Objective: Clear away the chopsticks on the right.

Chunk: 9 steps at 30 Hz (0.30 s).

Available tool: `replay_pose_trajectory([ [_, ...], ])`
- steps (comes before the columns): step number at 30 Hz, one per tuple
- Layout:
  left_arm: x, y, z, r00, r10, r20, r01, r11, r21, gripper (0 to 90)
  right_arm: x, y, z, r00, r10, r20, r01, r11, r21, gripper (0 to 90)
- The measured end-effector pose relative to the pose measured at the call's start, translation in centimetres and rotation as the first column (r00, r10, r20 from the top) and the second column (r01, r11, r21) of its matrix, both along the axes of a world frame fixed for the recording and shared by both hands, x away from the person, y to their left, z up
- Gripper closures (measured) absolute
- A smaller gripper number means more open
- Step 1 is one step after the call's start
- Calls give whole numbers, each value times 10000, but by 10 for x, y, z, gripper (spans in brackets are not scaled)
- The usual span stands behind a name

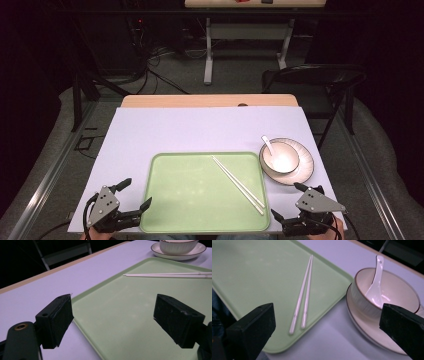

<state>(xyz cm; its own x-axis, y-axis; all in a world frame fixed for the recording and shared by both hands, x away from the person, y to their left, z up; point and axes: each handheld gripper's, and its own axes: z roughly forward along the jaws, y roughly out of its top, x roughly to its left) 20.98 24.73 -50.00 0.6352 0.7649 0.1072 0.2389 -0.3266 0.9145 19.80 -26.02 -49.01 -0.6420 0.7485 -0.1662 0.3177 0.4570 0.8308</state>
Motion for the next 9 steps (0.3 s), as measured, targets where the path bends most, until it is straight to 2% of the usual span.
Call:
replay_pose_trajectory([
  [3, 1, -1, 0, 10000, -34, -12, 34, 10000, 27, 157, -3, 0, -4, 10000, -60, -25, 60, 9999, -150, 0],
  [6, 1, -1, 0, 10000, -27, 18, 27, 10000, 0, 157, -5, 0, -5, 9999, -112, -17, 112, 9999, 123, 0],
  [7, 1, -1, 0, 10000, -28, 13, 28, 10000, -12, 157, -5, 1, -5, 9999, -108, -35, 108, 9999, 18, 0],
  [9, 2, -1, 0, 10000, -27, -2, 27, 10000, 20, 157, -2, 2, -6, 9985, -57, -540, 43, 9997, -260, 11],
])
